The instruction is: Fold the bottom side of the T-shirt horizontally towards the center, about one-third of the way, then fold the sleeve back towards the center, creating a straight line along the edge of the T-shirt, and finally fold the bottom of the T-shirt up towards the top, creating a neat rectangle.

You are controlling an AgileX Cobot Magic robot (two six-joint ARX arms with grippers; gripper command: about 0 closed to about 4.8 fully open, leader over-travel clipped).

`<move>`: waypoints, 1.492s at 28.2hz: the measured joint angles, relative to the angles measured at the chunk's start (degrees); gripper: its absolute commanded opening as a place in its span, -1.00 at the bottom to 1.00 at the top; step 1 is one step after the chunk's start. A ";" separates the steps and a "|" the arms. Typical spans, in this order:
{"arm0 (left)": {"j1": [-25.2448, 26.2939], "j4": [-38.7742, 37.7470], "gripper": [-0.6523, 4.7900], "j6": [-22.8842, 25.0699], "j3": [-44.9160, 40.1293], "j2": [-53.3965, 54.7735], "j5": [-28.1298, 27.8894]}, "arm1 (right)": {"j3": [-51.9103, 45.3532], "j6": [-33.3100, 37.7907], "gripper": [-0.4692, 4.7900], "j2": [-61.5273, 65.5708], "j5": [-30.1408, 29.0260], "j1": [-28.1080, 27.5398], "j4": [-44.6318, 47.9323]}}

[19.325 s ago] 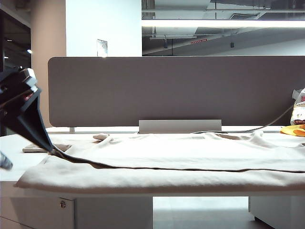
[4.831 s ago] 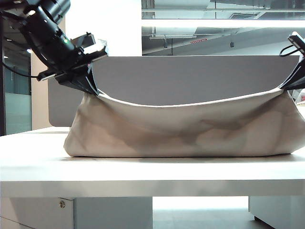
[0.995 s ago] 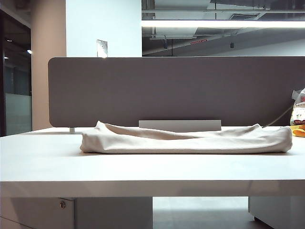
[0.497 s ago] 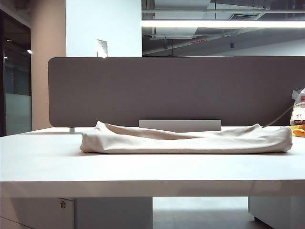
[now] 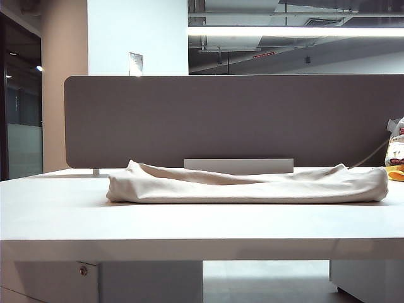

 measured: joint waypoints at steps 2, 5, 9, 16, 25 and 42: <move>2.12 0.00 -0.78 0.20 -2.32 -4.70 3.04 | 0.00 0.00 -0.84 0.00 0.00 0.00 0.00; 3.58 -3.37 -0.78 0.70 -2.36 -8.31 5.01 | 0.00 -0.02 -0.84 0.02 0.02 0.00 0.00; 5.20 -4.28 -0.78 1.49 -2.34 -9.38 5.27 | 0.00 -0.02 -0.84 0.02 0.02 0.00 0.00; 7.13 -8.81 -0.78 2.32 -2.19 -13.00 5.27 | -0.02 0.00 -0.84 0.00 0.02 0.00 -0.02; 7.10 -8.83 -0.78 0.37 -2.19 -13.00 5.29 | 0.00 -0.02 -0.84 0.00 0.00 0.00 0.00; 7.10 -8.83 -0.78 0.35 -2.19 -13.00 5.27 | -0.44 -3.91 -0.84 -17.53 7.63 1.07 -3.26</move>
